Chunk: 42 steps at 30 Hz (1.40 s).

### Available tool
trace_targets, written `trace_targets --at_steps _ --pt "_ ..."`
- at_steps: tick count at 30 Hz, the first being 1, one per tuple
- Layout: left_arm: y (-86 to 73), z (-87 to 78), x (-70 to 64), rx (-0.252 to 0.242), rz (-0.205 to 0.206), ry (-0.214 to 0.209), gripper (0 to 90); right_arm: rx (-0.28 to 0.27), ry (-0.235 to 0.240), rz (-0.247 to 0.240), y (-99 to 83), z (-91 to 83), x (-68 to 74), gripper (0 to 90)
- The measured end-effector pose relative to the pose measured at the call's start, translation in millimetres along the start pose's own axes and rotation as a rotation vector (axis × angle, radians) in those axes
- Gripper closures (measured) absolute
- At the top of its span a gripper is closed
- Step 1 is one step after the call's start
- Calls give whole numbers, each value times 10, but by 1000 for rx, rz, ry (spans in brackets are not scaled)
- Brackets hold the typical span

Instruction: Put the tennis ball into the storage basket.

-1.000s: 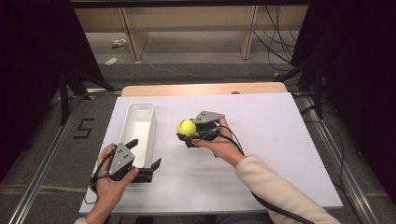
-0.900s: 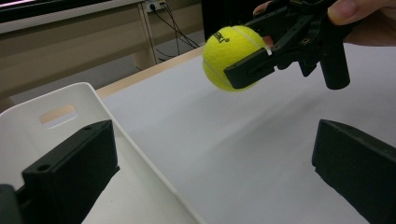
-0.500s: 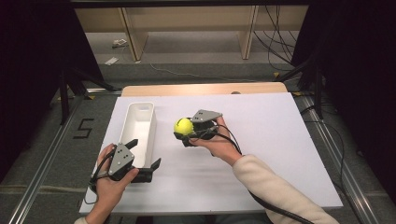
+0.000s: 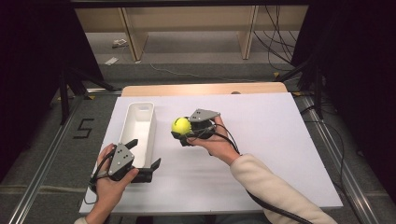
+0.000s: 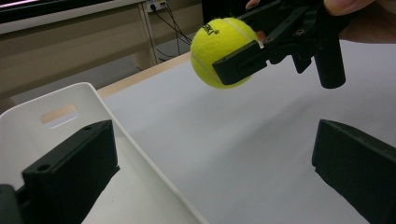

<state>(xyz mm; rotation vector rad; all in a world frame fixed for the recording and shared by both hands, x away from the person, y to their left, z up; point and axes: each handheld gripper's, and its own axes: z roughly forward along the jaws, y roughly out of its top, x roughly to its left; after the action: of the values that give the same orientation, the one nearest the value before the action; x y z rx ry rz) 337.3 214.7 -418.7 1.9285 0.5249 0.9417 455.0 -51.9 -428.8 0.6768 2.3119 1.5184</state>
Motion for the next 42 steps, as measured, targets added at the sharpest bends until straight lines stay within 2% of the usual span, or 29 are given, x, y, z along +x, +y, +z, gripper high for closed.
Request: trace_targets --at_steps 42 --pt "5 -1 -7 -5 -6 -1 0 -6 -4 -17 109 36 41 261"
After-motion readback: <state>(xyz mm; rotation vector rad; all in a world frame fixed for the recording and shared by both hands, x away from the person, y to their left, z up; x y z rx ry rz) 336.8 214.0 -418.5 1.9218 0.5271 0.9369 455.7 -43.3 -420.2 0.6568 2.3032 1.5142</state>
